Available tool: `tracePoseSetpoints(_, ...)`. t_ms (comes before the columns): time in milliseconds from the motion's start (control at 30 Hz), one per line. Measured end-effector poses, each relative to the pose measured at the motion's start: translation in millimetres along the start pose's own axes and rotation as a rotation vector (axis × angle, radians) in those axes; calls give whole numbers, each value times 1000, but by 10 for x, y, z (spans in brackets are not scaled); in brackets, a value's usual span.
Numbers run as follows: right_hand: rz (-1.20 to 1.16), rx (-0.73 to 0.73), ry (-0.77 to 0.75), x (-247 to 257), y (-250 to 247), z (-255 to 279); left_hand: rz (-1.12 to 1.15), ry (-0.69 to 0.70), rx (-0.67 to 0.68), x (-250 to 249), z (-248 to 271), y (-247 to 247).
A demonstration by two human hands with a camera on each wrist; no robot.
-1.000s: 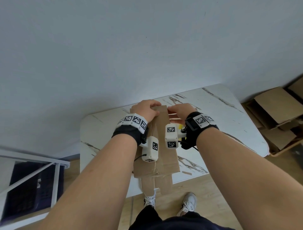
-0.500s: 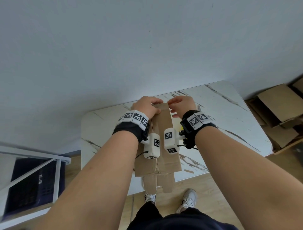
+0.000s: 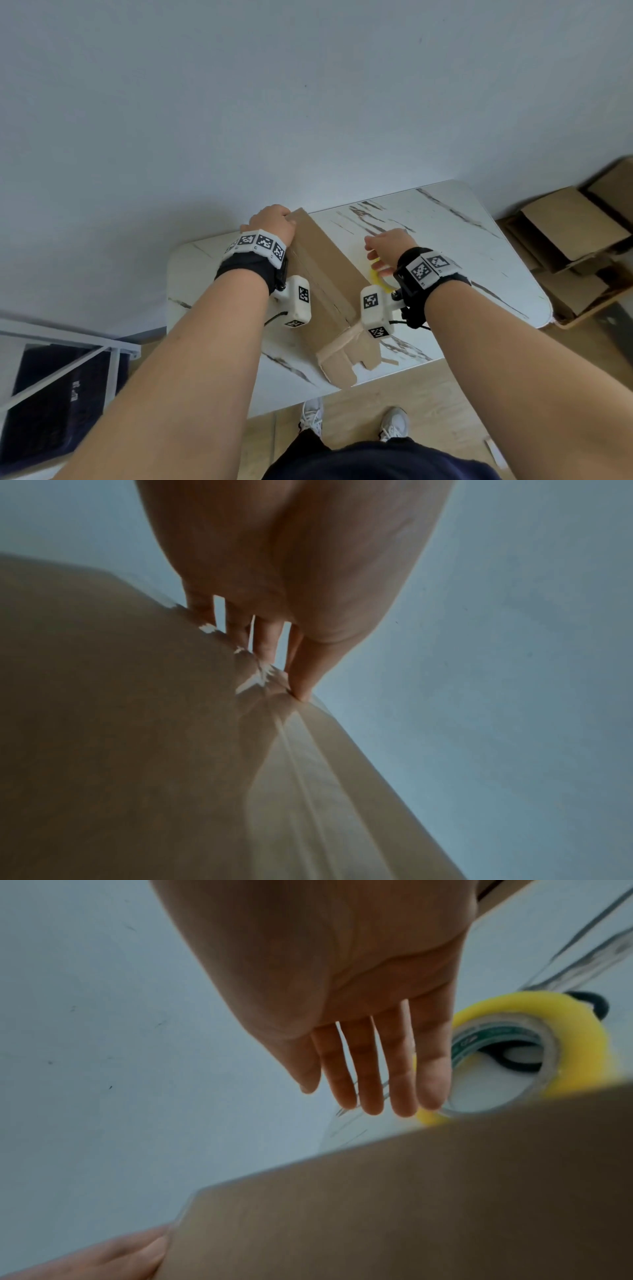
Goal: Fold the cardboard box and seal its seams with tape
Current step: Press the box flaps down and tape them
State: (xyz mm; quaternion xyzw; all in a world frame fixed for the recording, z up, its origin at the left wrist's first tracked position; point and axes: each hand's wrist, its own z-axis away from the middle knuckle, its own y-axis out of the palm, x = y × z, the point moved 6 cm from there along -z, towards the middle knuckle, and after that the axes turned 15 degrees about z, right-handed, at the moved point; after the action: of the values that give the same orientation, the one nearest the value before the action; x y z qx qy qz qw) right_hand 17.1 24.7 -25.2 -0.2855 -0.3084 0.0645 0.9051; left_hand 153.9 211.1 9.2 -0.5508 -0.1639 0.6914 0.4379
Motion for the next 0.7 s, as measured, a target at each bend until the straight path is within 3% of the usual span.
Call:
tracePoseSetpoints(133, 126, -60, 45, -12, -80, 49, -36, -121, -103, 193, -14, -271)
tracePoseSetpoints(233, 78, 48, 85, -16, 9, 153, -42, -196, -188, 377, -4, -417)
tracePoseSetpoints(333, 39, 195, 4, 118, 178, 233, -23, -244, -235, 513, 4, -451)
tracePoseSetpoints(467, -1, 170, -140, 356, 244, 197, -189, -294, -224, 468, 78, -485)
tracePoseSetpoints(500, 13, 148, -158, 402, 244, 173, -231, -266, -208, 411, 91, -497)
tracePoseSetpoints(600, 42, 65, -210, 544, 258, 126, -345, 20, -76, 170, 59, -354)
tracePoseSetpoints(700, 56, -34, -286, 676, 264, 87, -295, 193, 74, -30, 129, -108)
